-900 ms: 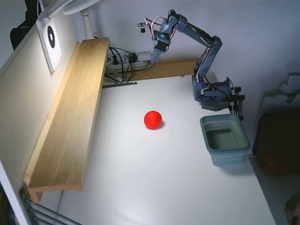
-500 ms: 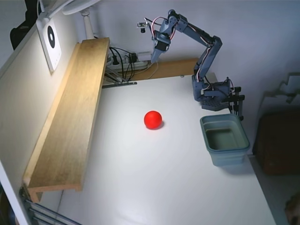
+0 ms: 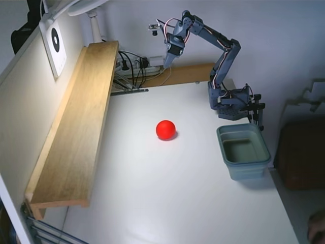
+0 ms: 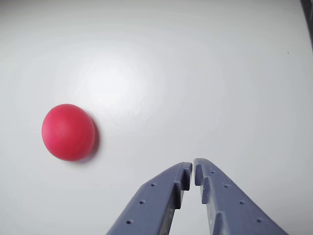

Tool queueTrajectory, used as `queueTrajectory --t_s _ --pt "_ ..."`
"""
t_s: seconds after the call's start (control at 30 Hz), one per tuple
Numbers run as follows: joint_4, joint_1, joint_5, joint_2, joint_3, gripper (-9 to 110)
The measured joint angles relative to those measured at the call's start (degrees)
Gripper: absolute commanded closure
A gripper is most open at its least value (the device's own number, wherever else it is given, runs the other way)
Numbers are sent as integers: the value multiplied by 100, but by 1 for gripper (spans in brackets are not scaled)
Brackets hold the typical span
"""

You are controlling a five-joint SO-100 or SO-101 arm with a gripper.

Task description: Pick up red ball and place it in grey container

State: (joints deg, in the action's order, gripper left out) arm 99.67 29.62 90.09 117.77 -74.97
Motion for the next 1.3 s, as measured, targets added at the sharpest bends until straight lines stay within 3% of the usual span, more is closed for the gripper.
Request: queueTrajectory --t_s 0.83,0.87,1.3 --pt "0 0 0 0 0 104" --pt "0 0 0 0 0 63" --pt "0 -9 0 0 0 63"
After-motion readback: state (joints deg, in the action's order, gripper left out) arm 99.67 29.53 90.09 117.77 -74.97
